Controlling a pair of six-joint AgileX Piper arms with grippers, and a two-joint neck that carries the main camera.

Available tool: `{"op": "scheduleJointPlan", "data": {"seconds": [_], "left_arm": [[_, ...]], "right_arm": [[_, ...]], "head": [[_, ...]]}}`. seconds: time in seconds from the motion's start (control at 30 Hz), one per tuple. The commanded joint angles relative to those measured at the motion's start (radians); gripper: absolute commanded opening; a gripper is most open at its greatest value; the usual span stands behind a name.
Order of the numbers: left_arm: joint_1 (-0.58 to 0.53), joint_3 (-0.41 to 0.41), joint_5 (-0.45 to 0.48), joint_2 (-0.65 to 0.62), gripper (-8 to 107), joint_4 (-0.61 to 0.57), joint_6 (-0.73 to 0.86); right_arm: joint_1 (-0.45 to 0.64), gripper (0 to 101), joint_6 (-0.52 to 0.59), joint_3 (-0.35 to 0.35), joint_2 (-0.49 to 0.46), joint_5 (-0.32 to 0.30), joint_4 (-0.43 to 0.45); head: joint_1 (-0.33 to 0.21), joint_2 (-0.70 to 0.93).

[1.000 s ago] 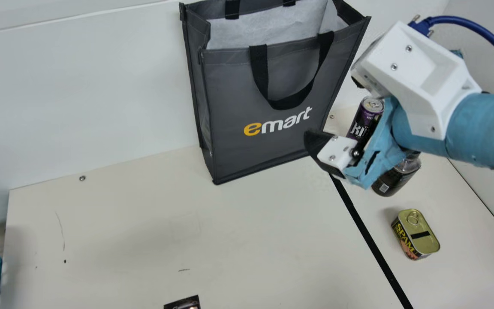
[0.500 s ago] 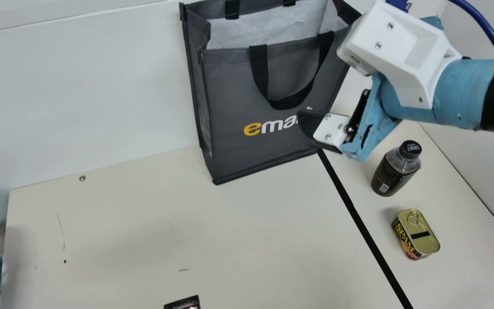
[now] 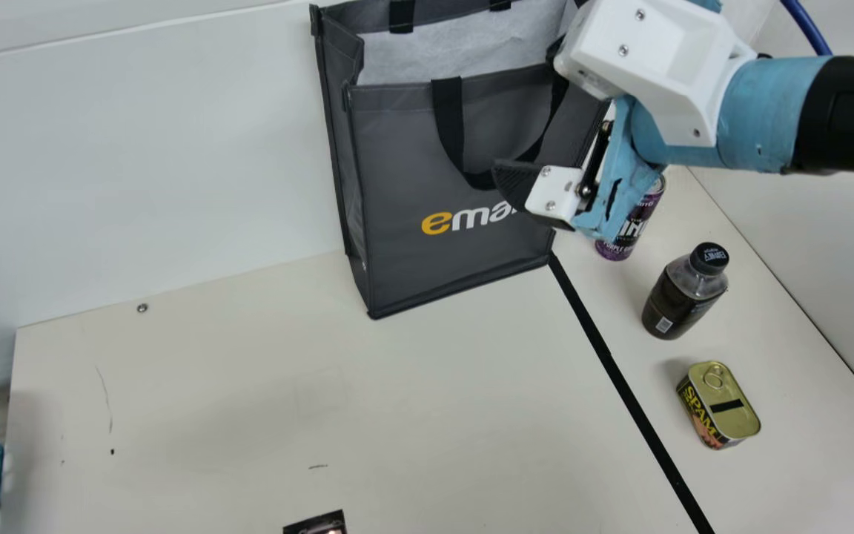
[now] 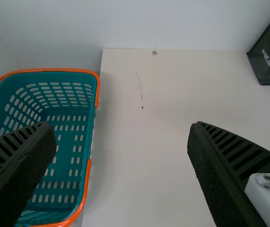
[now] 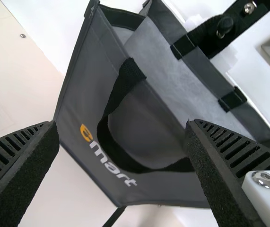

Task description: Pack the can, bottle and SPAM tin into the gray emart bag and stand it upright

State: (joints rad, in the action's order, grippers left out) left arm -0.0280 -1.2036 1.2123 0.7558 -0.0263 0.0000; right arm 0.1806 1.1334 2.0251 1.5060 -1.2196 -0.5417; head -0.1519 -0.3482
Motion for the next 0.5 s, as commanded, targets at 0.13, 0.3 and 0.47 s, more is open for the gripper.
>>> {"op": "scheduleJointPlan", "data": {"seconds": [0.13, 0.3, 0.47], "left_arm": [[0.000, 0.000, 0.000, 0.000, 90, 0.000, 0.000], [0.000, 0.000, 0.000, 0.000, 90, 0.000, 0.000], [0.000, 0.000, 0.000, 0.000, 90, 0.000, 0.000]], "right_arm": [[0.001, 95, 0.057, 0.044, 0.054, 0.000, -0.013], [0.001, 95, 0.103, 0.078, 0.095, 0.000, -0.014], [0.003, 95, 0.145, 0.111, 0.139, 0.000, -0.013]], "head": [[-0.023, -0.001], [-0.023, -0.001], [-0.023, -0.001]]}}
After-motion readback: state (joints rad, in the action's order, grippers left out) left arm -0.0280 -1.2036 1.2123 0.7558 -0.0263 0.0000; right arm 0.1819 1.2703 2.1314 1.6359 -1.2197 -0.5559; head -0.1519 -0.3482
